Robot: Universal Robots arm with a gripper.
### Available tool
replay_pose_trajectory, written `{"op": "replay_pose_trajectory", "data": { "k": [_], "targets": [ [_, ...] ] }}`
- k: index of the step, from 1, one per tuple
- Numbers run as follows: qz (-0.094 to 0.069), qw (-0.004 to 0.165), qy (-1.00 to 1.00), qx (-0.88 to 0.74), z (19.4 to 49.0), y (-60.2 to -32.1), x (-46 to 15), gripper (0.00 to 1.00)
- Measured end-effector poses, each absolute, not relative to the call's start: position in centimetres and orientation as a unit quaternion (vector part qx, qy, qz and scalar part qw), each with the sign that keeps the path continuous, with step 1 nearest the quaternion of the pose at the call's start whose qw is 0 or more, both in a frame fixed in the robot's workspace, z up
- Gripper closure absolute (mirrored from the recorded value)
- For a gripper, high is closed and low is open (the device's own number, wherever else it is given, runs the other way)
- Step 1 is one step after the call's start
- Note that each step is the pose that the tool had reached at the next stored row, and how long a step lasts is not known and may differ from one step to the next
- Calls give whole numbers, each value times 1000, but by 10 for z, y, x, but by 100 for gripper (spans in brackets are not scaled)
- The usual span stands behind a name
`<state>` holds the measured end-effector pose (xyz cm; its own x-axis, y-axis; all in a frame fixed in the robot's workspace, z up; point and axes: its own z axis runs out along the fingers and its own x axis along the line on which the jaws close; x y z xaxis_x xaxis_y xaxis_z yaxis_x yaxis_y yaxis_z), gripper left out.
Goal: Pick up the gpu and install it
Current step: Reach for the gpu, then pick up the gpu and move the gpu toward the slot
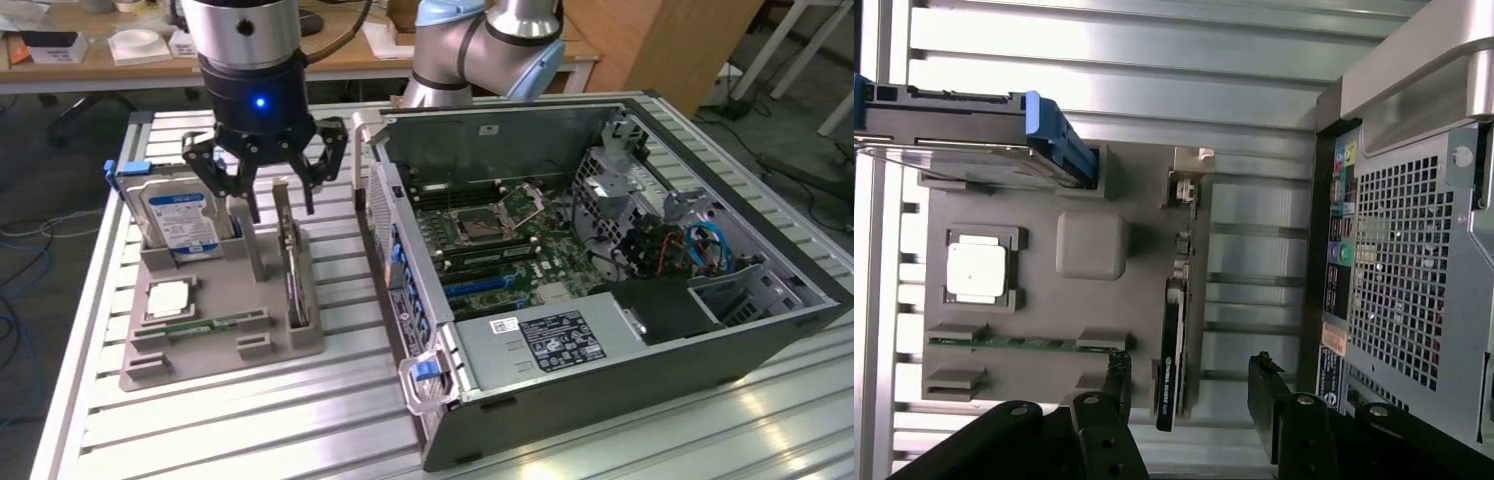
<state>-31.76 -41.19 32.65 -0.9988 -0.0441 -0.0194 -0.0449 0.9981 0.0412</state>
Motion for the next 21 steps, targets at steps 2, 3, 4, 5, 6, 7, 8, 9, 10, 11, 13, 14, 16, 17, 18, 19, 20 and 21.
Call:
{"op": "replay_pose_trajectory", "data": {
  "k": [2, 3, 4, 5, 6, 7, 8, 9, 10, 11, 13, 14, 16, 17, 18, 19, 20, 21],
  "targets": [
    [21, 6, 1000, -22, 324, -412, -318, 41],
    [21, 4, 1000, -22, 323, -412, -318, 41],
    [21, 3, 1000, -22, 321, -412, -318, 41],
    [21, 1, 1000, -22, 320, -412, -318, 41],
    [21, 0, 1000, -22, 319, -412, -318, 41],
    [21, -1, 1000, -22, 318, -412, -318, 41],
    [21, -2, 1000, -22, 317, -412, -318, 41],
    [21, -4, 1000, -22, 317, -412, -318, 41],
    [21, -5, 1000, -22, 316, -412, -318, 41],
    [21, -6, 1000, -22, 315, -412, -318, 41],
    [21, -7, 1000, -22, 313, -412, -318, 41],
    [21, -7, 1000, -22, 312, -412, -318, 41],
    [21, -8, 1000, -22, 308, -412, -318, 41],
    [21, -8, 1000, -22, 306, -412, -318, 41],
    [21, -8, 1000, -22, 304, -412, -318, 41],
    [21, -8, 1000, -22, 303, -412, -318, 41],
    [21, -8, 1000, -22, 301, -412, -318, 41],
    [21, -8, 1000, -22, 299, -412, -318, 41]
  ]
}}
